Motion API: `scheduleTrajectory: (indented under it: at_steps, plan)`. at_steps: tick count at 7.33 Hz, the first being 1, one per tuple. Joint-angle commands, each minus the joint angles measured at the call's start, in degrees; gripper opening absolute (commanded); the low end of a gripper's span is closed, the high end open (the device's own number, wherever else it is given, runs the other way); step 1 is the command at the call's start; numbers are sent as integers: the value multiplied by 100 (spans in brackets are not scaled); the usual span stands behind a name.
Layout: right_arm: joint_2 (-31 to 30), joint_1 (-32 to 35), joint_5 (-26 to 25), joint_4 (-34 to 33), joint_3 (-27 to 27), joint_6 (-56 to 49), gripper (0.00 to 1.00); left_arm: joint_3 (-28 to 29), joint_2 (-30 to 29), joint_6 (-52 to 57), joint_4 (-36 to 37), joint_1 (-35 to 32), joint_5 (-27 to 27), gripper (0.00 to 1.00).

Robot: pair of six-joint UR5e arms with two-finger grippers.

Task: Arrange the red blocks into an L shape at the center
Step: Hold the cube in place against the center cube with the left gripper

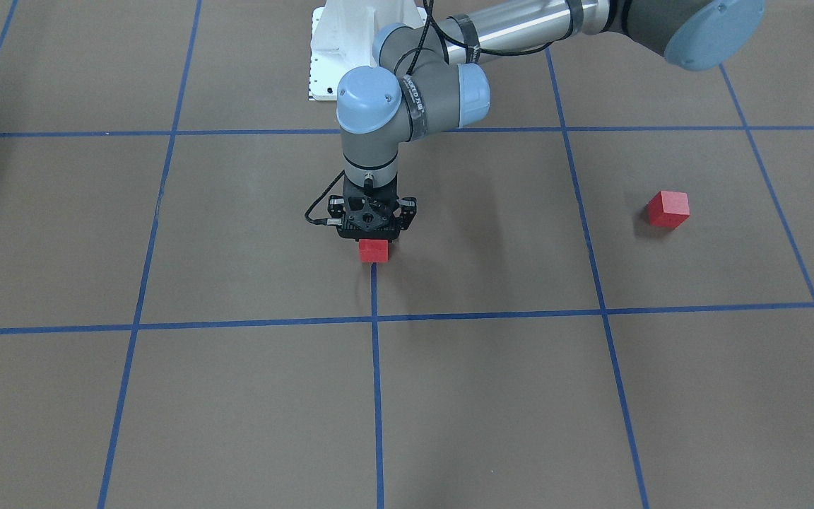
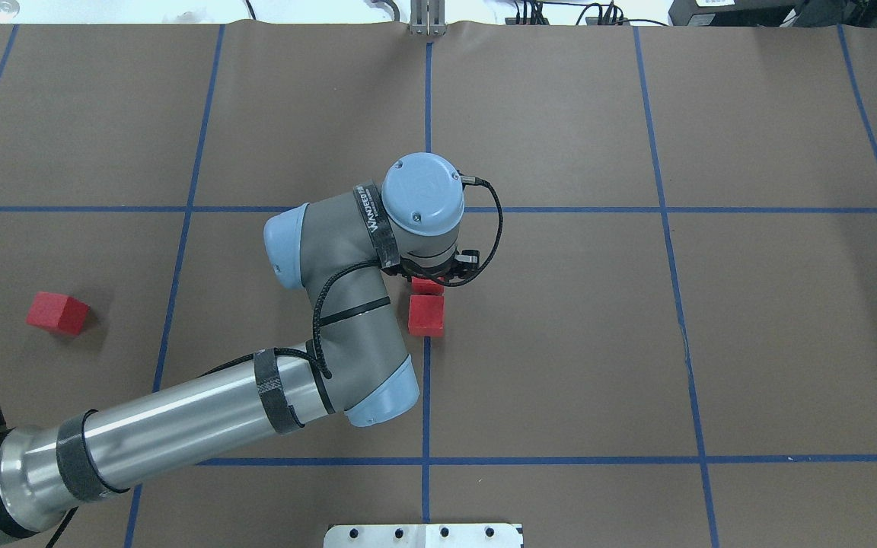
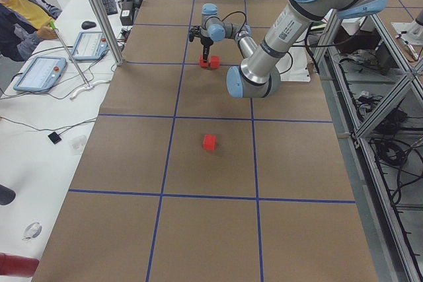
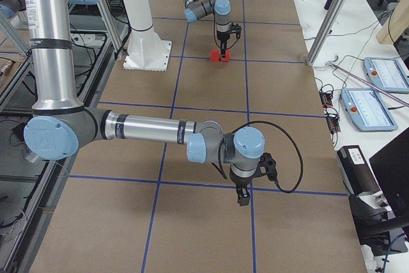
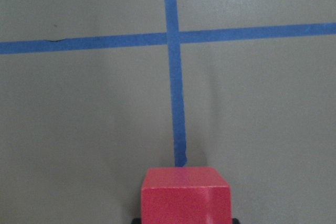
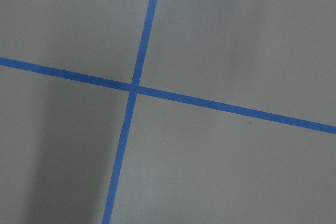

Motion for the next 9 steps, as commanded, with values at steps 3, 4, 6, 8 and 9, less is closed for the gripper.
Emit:
scheduleTrajectory:
  at_steps: [3,4,6,8,9]
  plan:
    - [0,0,0,0,-9,-9,100,-7,7,8,6,14,-188,0]
    - [0,0,0,0,-9,-9,100,-7,7,8,49,14,-249,0]
    - [0,0,0,0,-9,-9,100,-7,-1,8,76,23,-302,0]
    - [-8,0,0,0,-9,-9,100,-7,-1,8,76,23,-302,0]
    - [-9,0,0,-9,-9,-9,100,-7,7,8,76,23,-302,0]
